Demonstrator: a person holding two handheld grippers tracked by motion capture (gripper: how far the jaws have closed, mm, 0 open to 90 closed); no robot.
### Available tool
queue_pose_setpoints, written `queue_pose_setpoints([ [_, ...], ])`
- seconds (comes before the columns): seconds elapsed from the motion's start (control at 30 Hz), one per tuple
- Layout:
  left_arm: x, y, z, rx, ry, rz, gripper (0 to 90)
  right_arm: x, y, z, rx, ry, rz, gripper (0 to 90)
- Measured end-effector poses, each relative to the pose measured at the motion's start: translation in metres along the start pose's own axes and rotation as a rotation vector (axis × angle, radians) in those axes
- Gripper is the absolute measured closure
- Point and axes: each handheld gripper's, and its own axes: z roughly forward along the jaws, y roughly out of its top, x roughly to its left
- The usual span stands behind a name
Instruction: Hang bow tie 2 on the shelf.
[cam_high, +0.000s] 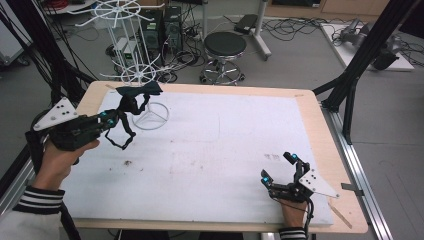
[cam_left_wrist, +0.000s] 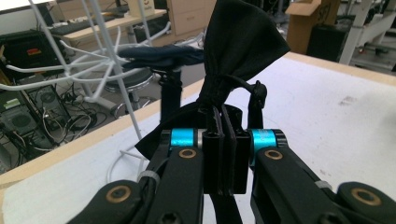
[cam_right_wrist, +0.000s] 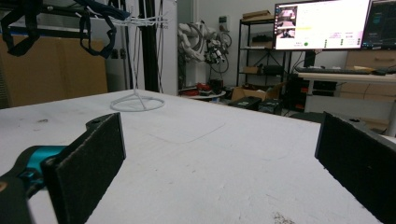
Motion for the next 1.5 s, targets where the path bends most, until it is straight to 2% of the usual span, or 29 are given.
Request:
queue_pose_setpoints([
  [0.3, 0.019, 0.005, -0.010, -0.027, 0.062, -0.022, 87.0, 0.000, 0.000, 0.000, 0.000, -0.002, 0.001, 0.9],
  [0.53, 0.031, 0.013, -0.010, -0.014, 0.100, -0.019, 87.0, 0.000, 0.000, 0.000, 0.003, -0.005, -0.001, 0.9],
  [1.0, 0.053, 0.024, 0.005, 0.024, 0.147, -0.025, 87.0, 0.000, 0.000, 0.000, 0.004, -0.006, -0.002, 0.9],
  [1.3, 0.063, 0.021, 0.014, 0.043, 0.173, -0.047, 87.0, 0.000, 0.000, 0.000, 0.003, -0.005, -0.001, 0.9],
  [1.5, 0.066, 0.018, 0.020, 0.059, 0.179, -0.048, 87.0, 0.000, 0.000, 0.000, 0.003, -0.005, -0.001, 0.9],
])
